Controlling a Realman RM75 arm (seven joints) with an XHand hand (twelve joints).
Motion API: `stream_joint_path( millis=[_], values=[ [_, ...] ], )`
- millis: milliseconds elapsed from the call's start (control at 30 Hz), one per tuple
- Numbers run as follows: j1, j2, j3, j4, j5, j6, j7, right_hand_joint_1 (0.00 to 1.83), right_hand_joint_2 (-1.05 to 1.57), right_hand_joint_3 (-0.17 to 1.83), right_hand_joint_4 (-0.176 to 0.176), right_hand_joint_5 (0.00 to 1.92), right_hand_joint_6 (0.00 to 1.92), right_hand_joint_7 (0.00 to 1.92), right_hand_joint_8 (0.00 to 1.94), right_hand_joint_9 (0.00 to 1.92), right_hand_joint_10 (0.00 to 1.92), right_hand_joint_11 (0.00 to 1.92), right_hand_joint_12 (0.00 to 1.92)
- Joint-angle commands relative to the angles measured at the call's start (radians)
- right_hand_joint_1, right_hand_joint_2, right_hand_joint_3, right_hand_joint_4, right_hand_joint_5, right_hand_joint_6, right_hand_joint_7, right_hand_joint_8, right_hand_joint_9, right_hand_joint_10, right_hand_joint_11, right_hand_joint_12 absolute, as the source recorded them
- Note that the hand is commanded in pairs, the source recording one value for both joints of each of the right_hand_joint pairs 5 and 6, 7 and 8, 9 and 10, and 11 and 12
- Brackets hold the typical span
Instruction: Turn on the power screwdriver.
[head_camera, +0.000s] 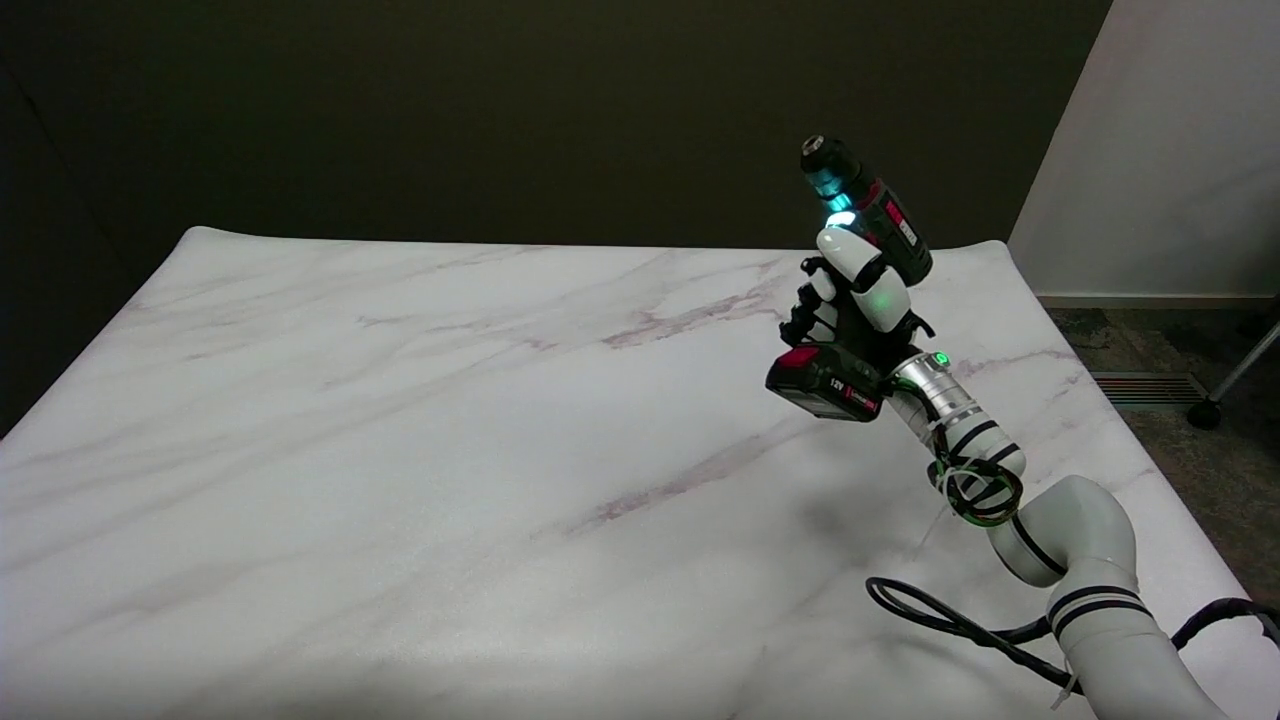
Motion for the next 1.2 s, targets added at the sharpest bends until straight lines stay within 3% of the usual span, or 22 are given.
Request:
stream_joint_path(
  millis=[33, 1200],
  values=[
    [-0.036, -0.002, -0.026, 0.203, 0.03, -0.02, 0.0, 1.04, 1.57, 1.57, 0.063, 1.92, 1.92, 1.92, 1.92, 1.92, 1.92, 1.92, 1.92],
    [-0.028, 0.005, -0.117, 0.223, 0.04, -0.019, 0.0, 1.04, 1.57, 1.6, 0.061, 1.92, 1.92, 1.92, 1.92, 1.92, 1.92, 1.92, 1.92]
  ],
)
